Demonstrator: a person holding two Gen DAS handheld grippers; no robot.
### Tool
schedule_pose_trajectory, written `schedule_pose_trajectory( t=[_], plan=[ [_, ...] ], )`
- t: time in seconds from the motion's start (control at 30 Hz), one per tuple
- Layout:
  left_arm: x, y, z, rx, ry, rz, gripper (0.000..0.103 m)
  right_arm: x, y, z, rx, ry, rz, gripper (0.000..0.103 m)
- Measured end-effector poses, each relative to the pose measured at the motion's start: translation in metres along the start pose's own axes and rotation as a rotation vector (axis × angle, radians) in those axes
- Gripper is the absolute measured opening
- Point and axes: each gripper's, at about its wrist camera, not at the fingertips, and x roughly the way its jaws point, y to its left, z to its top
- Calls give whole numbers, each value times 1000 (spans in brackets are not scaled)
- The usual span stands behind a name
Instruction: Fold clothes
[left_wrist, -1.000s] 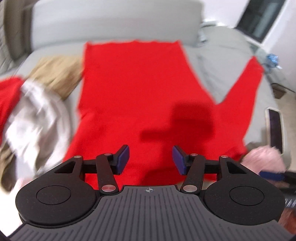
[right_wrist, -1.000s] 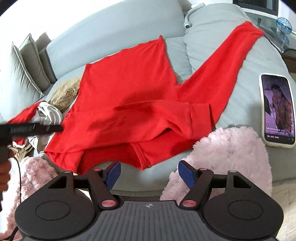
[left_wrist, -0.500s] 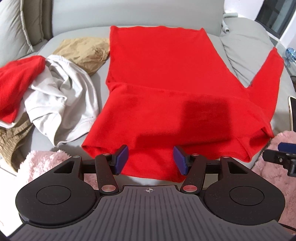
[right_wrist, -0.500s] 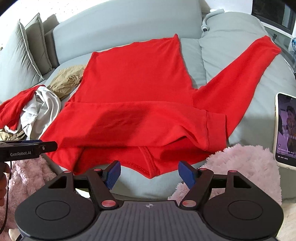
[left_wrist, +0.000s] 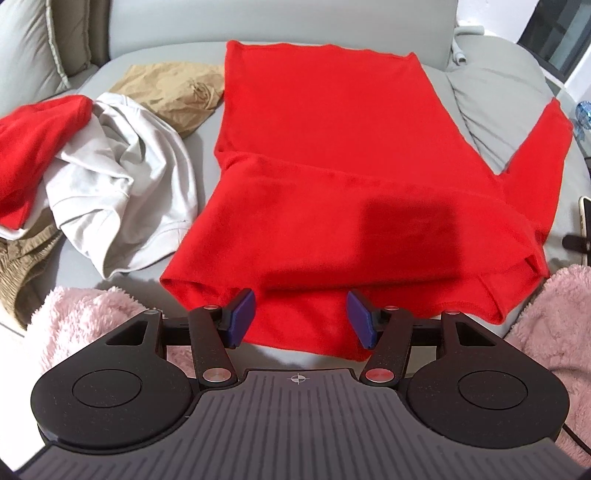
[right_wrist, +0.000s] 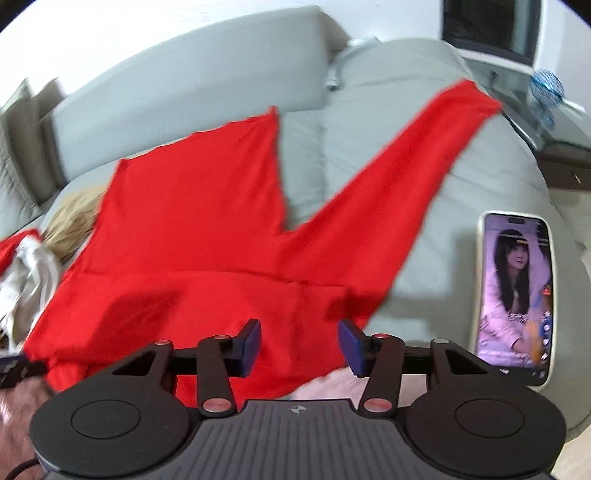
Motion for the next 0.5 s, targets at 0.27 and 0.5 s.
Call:
schedule_pose_trajectory(
  t=[0.27,0.5],
  plan=[
    [-4,0,0,4,4,19,61,54,-21,14,61,114,-10,50],
    [-3,-1,-1,6,13,33,61,73,-16,17,39,186,-29,50]
  ],
)
